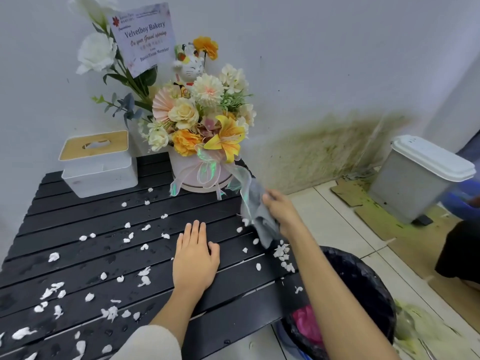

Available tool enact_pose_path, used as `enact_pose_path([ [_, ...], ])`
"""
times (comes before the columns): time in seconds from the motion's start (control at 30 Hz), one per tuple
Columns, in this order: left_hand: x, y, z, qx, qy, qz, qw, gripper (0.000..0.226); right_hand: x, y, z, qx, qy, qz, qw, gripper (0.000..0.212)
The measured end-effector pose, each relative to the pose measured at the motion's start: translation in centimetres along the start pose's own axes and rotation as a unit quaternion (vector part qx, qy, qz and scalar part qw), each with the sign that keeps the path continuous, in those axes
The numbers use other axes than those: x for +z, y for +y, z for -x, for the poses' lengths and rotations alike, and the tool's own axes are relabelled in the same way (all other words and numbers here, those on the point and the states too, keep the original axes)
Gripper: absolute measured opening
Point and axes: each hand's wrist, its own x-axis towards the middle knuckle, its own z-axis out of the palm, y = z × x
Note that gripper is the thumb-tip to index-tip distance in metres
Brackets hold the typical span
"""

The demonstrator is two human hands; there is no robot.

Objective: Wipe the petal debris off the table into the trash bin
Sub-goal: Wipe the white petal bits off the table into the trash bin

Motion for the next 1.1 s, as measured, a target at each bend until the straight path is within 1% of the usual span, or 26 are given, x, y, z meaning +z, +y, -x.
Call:
enact_pose_path([
  [0.03,0.1,0.0,0.0,-0.001,0.001,-0.002,1.000,0.079,0.0,-0.8,-1.3,-0.021,0.021,0.014,0.999,0.025],
  [0.1,0.2,0.0,0.0,-0.002,0.006,-0.002,1.000,0.077,0.7,-1.6,-3.8,-0.062,0.061,0.096,0.992,0.036],
  [0.17,0.4,-0.1,-0.1,-0.004,0.013,-0.001,1.000,0.074,2.1,-1.2,-5.2,-0.067,0.063,0.180,0.979,0.039],
  [0.23,0.4,-0.1,-0.1,-0.003,0.015,-0.002,1.000,0.073,3.2,-0.3,-4.8,-0.086,0.060,0.286,0.952,0.037],
  [0.27,0.3,-0.1,-0.1,-0.002,0.015,-0.002,1.000,0.073,3.4,0.2,-4.4,-0.106,0.063,0.321,0.939,0.036],
  [0.33,0.2,0.0,-0.2,-0.003,0.012,0.001,1.000,0.075,3.3,1.2,-3.5,-0.129,0.050,0.326,0.935,0.040],
  [0.4,0.0,0.1,-0.1,-0.001,0.004,-0.001,1.000,0.077,2.8,2.1,-2.2,-0.119,0.021,0.311,0.943,0.049],
  [0.47,0.0,0.1,-0.1,-0.001,-0.001,0.000,1.000,0.078,1.9,2.9,-0.6,-0.126,-0.038,0.312,0.941,0.047],
  [0.53,-0.1,0.0,-0.1,0.000,-0.001,0.002,1.000,0.079,1.0,3.4,0.7,-0.132,-0.098,0.338,0.927,0.044],
  [0.63,-0.2,0.1,0.0,0.000,-0.006,-0.002,1.000,0.083,-0.7,3.0,1.9,-0.125,-0.146,0.359,0.913,0.042],
  [0.73,-0.4,0.2,0.0,-0.001,-0.005,-0.002,1.000,0.082,-1.4,1.6,3.0,-0.139,-0.126,0.338,0.922,0.044],
  [0.83,-0.2,0.2,-0.2,-0.008,-0.013,-0.003,1.000,0.070,-0.6,0.2,2.2,-0.164,-0.060,0.295,0.939,0.042],
  [0.9,-0.1,0.1,-0.3,-0.007,-0.010,-0.003,1.000,0.068,0.9,0.4,0.5,-0.146,-0.028,0.315,0.937,0.038],
  [0.93,0.0,0.0,-0.3,-0.005,-0.006,-0.004,1.000,0.071,1.7,1.1,-0.3,-0.131,-0.015,0.384,0.914,0.039],
  [1.0,0.2,-0.1,-0.2,-0.001,-0.003,-0.008,1.000,0.077,3.2,3.0,-0.7,-0.106,0.007,0.536,0.837,0.046],
  [1.03,0.2,-0.1,-0.2,0.002,-0.002,-0.008,1.000,0.077,3.6,3.7,-0.5,-0.120,0.023,0.571,0.812,0.046],
  [1.07,0.2,-0.1,-0.2,0.003,-0.001,-0.007,1.000,0.078,3.7,4.0,-0.3,-0.140,0.032,0.582,0.801,0.044],
  [1.1,0.2,-0.1,-0.3,0.003,0.001,-0.005,1.000,0.077,3.6,3.9,-0.3,-0.157,0.033,0.579,0.799,0.042],
])
